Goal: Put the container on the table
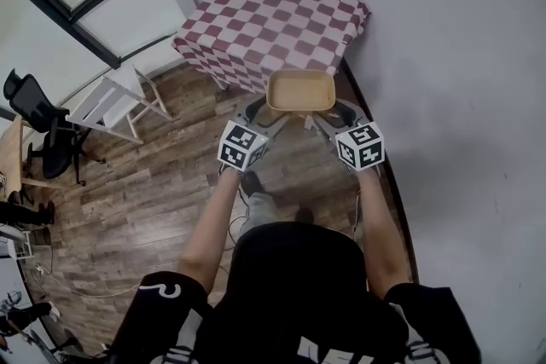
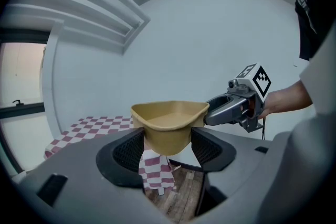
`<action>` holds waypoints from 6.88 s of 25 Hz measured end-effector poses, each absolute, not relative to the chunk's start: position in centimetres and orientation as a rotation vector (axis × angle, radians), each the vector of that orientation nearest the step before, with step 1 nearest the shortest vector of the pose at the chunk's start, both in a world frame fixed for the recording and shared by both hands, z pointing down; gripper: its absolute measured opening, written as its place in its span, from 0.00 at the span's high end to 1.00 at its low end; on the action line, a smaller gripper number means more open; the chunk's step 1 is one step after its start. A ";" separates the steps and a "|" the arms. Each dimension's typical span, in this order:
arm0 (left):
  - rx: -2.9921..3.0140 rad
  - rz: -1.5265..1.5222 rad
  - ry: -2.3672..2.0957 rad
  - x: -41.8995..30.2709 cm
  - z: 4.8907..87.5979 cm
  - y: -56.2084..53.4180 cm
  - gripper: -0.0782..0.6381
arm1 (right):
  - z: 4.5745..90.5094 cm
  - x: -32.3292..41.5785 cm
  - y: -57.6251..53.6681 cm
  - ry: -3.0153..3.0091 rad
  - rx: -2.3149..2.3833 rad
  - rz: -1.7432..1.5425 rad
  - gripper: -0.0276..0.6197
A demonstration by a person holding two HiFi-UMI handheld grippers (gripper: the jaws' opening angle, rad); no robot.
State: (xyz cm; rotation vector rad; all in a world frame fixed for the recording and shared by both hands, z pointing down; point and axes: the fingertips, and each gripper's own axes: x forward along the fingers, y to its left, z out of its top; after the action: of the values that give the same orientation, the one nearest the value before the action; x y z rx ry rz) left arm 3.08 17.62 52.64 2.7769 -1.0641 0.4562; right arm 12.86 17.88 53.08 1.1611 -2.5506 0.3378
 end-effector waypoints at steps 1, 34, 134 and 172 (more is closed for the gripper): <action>2.780 0.458 -1.056 2.6 52.7 16.7 0.48 | 53.1 12.3 17.0 -2.546 1.168 0.340 0.56; 2.805 0.459 -0.951 -15.4 54.0 -1.8 0.48 | 53.8 -5.5 -0.6 -2.471 1.236 0.398 0.56; 2.729 0.586 -1.085 -3.1 56.0 -32.3 0.50 | 56.1 7.1 -32.7 -2.581 1.071 0.385 0.56; 2.606 0.719 -1.003 -3.5 64.6 -32.0 0.51 | 64.6 6.7 -32.5 -2.462 0.946 0.530 0.58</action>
State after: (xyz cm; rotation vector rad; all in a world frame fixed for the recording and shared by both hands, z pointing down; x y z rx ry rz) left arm -3.48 -31.99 64.56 2.6059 -1.0033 0.7192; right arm 6.73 -32.49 64.65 0.9465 -2.4621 0.5300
